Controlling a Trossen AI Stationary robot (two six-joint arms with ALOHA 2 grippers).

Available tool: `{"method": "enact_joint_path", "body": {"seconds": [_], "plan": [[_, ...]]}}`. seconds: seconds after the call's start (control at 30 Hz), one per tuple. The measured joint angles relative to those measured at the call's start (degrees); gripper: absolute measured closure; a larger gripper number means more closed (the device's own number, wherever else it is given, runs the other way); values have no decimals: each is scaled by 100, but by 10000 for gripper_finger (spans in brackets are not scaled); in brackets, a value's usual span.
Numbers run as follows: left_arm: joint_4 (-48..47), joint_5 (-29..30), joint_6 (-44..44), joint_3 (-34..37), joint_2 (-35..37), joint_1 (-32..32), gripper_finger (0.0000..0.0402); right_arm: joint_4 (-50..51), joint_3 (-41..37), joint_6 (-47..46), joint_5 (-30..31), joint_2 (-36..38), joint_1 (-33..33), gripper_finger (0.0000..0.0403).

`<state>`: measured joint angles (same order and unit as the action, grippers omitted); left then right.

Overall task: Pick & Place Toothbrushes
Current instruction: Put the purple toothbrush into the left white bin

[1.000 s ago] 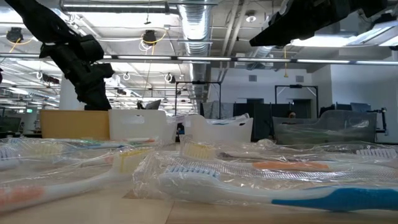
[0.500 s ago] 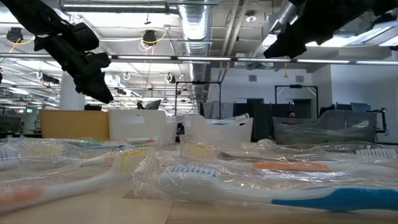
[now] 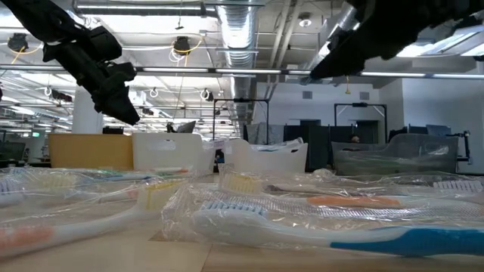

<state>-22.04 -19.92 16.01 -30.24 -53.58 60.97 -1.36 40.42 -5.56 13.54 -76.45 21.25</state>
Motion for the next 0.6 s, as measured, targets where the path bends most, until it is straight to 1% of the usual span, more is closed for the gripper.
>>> {"method": "enact_joint_path", "body": {"seconds": [0.07, 0.2, 0.37, 0.53, 0.6], "plan": [[11, 0, 0, 0, 0, 0, 182, 171, 217, 11, 0, -325, -33, 175], [22, -2, 0, 0, -2, 0, 182, 1003, 730, -71, 0, -933, -99, 164], [24, -2, 0, 0, -2, 0, 182, 2149, 1349, -793, -32, -1628, -156, 165], [33, -2, 0, 0, -2, 0, 182, 2526, 1932, -951, -588, -2243, -156, 168], [35, -2, 0, 0, -2, 0, 182, 2808, 2161, -951, -658, -2373, -152, 168]]}}
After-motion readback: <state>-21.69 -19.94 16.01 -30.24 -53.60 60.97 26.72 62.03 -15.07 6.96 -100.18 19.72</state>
